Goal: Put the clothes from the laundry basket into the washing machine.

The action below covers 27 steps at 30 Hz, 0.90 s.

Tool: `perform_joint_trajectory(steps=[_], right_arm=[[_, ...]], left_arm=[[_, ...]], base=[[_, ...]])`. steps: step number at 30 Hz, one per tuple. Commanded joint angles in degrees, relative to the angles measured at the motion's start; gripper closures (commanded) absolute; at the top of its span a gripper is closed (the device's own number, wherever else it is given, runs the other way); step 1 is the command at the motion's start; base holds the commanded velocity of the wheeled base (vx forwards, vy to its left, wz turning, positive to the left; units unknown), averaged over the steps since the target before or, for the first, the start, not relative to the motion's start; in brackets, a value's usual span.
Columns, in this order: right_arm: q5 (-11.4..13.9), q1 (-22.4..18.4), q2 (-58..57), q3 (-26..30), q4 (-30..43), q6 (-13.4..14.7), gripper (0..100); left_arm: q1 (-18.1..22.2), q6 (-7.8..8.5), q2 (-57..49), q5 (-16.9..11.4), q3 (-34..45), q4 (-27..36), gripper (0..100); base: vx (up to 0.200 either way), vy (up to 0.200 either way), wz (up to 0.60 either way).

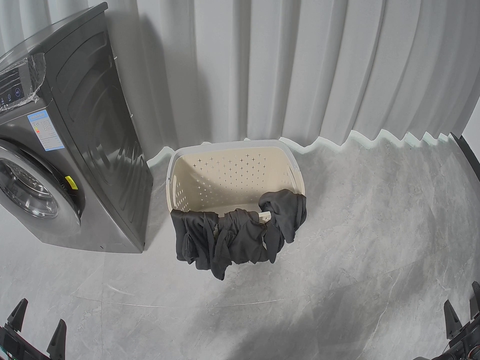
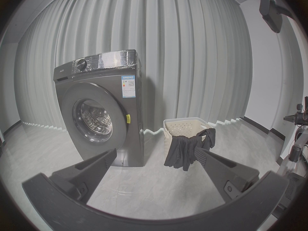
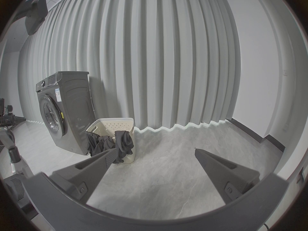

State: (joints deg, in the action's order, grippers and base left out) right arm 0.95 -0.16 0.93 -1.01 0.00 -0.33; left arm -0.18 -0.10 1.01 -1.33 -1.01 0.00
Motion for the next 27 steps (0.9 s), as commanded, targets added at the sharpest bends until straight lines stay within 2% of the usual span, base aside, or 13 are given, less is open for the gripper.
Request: perform_joint_trajectory(steps=[1, 8, 27], right_arm=[[0.02, 0.07, -0.49, 1.01, 0.0, -0.02, 0], [0.02, -0.02, -0.49, 1.01, 0.0, -0.11, 0], [0.02, -0.02, -0.49, 1.01, 0.0, -0.02, 0]], left_arm=[[0.01, 0.01, -1.01, -0.08, 0.92, 0.0, 0], [0.01, -0.17, -1.01, 0.01, 0.92, 0.0, 0], [0.01, 0.01, -1.01, 0.01, 0.92, 0.0, 0]], base=[[0.0, 0.0, 0.0], [0.0, 0.0, 0.0], [0.189, 0.0, 0.0]])
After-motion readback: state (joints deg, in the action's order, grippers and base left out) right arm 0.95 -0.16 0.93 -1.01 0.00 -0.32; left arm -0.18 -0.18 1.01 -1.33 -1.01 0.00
